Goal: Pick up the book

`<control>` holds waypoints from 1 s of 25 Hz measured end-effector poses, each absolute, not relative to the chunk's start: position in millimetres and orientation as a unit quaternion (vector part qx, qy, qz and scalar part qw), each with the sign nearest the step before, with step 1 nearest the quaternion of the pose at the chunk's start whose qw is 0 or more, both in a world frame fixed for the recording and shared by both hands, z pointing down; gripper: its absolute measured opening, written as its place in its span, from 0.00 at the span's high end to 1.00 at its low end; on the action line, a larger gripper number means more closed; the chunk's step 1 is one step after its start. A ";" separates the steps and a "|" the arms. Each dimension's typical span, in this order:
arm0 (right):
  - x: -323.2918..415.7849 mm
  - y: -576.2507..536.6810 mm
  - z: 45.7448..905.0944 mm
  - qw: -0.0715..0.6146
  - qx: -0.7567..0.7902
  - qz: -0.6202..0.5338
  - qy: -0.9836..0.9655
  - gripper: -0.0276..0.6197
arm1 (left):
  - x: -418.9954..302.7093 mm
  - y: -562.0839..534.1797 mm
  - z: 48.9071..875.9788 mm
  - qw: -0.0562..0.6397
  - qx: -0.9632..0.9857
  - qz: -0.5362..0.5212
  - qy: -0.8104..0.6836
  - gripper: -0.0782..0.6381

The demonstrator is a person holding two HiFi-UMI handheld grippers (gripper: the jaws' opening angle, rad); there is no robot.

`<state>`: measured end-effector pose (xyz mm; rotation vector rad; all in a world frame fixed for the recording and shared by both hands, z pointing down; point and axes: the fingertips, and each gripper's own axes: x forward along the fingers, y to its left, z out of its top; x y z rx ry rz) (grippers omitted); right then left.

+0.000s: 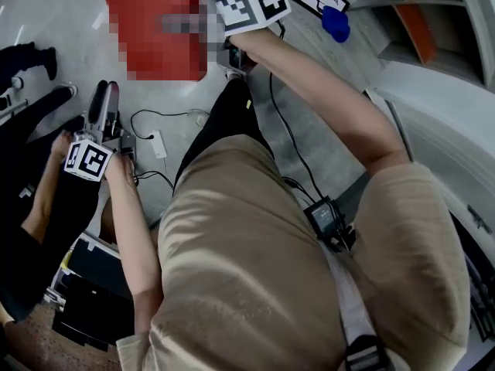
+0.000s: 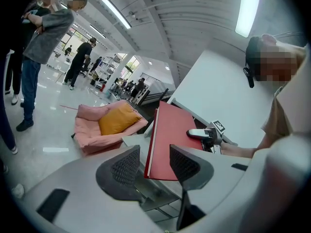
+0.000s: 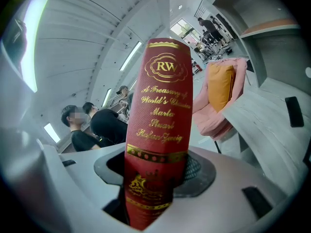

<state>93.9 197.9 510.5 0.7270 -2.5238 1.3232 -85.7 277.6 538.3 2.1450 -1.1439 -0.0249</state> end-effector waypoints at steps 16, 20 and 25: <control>83.9 243.9 520.6 0.047 0.334 0.460 -0.821 0.58 | -215.9 321.6 521.6 0.304 0.816 -0.061 -0.488 0.64; 82.2 233.7 527.5 0.059 0.351 0.456 -0.816 0.58 | -250.6 323.1 530.2 0.310 0.799 -0.064 -0.512 0.64; 81.5 210.3 531.1 0.074 0.348 0.452 -0.818 0.58 | -263.6 312.5 537.9 0.320 0.780 -0.070 -0.533 0.64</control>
